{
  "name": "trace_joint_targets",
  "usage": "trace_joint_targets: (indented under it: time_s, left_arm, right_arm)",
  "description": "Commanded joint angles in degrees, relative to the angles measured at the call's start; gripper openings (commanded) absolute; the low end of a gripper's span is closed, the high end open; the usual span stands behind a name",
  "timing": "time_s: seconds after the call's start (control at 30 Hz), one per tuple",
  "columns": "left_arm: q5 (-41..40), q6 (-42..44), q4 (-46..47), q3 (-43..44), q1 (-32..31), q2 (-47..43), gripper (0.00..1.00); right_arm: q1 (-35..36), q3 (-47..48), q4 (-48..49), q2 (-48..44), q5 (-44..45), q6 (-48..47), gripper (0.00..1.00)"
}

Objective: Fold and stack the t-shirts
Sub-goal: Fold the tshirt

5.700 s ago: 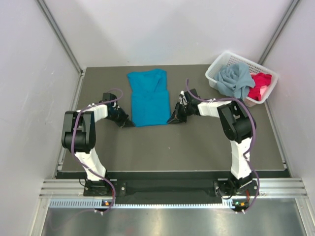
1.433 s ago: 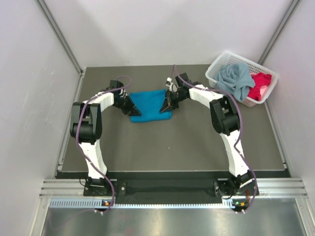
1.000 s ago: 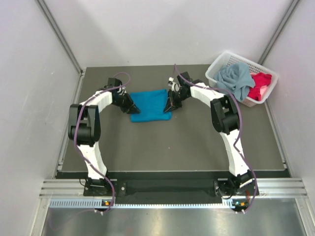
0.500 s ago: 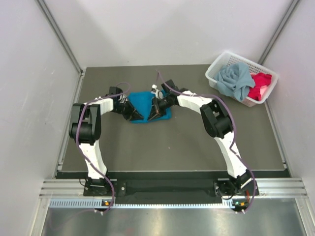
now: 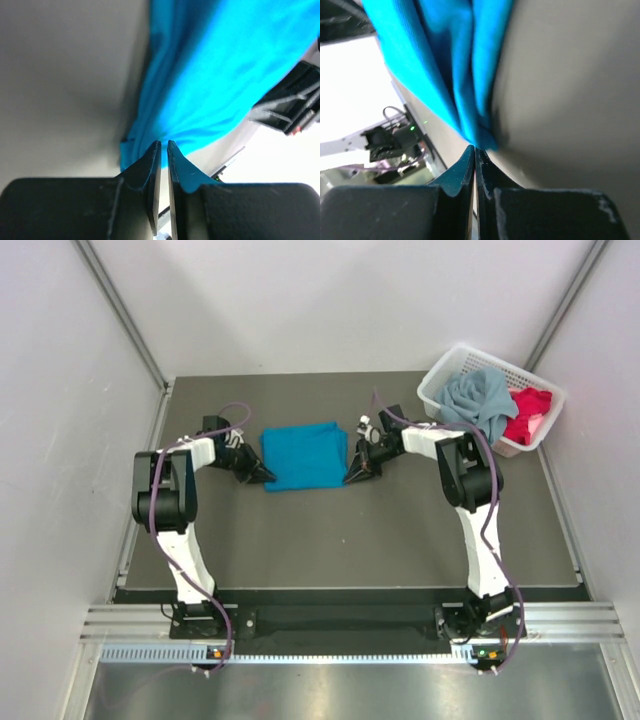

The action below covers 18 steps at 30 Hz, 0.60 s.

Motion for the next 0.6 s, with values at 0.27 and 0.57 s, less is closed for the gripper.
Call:
trace_joint_targets:
  time_s: [0.27,0.57]
  left_arm:
    - [10.52,-8.14,9.48,-1.99,-1.43,-5.98,0.17]
    - [8.16,-6.23,7.82,-6.21,-1.34,-1.41,0.14]
  right_arm:
    - [7.04,9.46,5.20,-4.04,1.53,6.74,0.00]
    - [9.15,9.73,7.94,-0.77,2.32,9.41,0.00]
